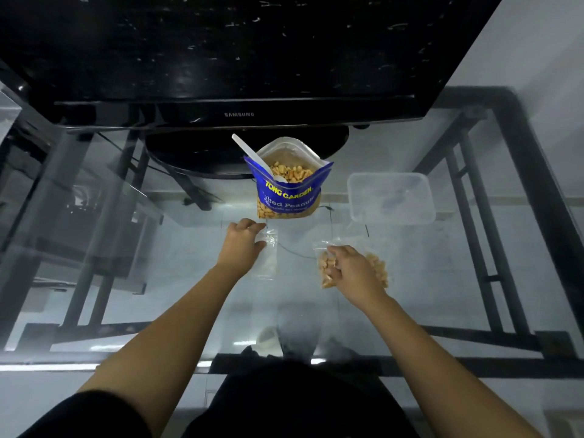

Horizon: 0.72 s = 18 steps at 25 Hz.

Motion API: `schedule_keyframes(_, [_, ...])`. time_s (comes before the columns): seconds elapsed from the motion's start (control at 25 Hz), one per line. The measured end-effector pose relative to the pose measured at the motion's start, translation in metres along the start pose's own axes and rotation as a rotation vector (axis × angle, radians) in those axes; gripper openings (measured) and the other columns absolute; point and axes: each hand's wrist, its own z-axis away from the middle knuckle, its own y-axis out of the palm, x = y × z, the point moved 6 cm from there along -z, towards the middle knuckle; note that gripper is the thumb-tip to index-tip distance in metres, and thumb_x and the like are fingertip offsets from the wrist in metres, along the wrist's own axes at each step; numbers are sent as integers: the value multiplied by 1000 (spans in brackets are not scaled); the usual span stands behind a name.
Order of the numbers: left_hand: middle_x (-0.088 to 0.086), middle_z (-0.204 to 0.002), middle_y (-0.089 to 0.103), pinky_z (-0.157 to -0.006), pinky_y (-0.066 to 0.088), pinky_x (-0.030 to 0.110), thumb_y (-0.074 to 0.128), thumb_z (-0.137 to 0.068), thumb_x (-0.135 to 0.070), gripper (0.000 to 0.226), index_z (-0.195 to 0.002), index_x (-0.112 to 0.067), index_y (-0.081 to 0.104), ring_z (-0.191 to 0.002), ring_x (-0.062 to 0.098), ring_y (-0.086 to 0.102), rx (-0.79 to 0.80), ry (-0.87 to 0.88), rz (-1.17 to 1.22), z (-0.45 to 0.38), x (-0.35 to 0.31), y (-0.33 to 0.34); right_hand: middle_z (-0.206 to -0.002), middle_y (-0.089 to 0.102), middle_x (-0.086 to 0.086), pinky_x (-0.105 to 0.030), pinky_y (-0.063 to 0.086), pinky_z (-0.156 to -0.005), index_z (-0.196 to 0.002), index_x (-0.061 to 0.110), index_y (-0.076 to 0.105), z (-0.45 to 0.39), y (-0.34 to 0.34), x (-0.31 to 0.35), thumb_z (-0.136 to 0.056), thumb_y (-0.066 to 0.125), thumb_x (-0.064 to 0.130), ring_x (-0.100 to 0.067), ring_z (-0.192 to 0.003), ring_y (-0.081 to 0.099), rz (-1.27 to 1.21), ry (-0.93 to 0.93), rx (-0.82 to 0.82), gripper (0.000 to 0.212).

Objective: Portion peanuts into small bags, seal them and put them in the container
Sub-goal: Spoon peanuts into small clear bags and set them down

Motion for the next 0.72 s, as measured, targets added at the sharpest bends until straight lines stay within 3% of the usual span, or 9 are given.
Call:
schedule_keyframes(0.16, [14, -120, 54, -95, 43, 40, 62, -87, -17, 34, -121, -11, 58, -115, 32, 45, -9, -38, 20, -6, 0, -2, -136, 35, -15, -36, 42, -97, -127, 12, 53, 1, -2, 1, -90, 54, 14, -30, -120, 38, 264, -44, -55, 37])
schedule_keyframes(0.36, [14, -108, 55, -83, 41, 26, 63, -86, -12, 16, -101, -6, 64, -97, 27, 54, 11, 40, 104, -1, -2, -10, -133, 38, -12, -37, 41, -97, -123, 17, 55, 7, -10, 8, -86, 56, 17, -29, -120, 38, 238, -86, -121, 38])
schedule_keyframes(0.48, [6, -99, 61, -75, 39, 17, 61, -88, -13, 11, -97, -8, 62, -89, 18, 56, 97, 117, 240, 8, -2, -26, -126, 49, -11, -36, 44, -97, -121, 12, 58, 5, -16, 35, -87, 57, 15, -26, -116, 47, -30, -204, -211, 34])
schedule_keyframes(0.6, [-8, -82, 61, -68, 41, 17, 63, -87, -16, 4, -91, -17, 62, -79, 11, 56, 181, 164, 387, 21, -8, -50, -129, 56, -6, -25, 39, -100, -128, 12, 52, -7, -3, 59, -92, 54, 20, -17, -118, 53, -423, -119, -42, 37])
schedule_keyframes(0.72, [-2, -86, 67, -76, 49, 23, 65, -86, -15, 8, -93, -17, 66, -81, 12, 61, 234, 168, 528, 29, -11, -66, -122, 63, -5, -28, 45, -97, -125, 18, 53, -15, 12, 79, -92, 54, 20, -13, -108, 60, -739, -17, 125, 33])
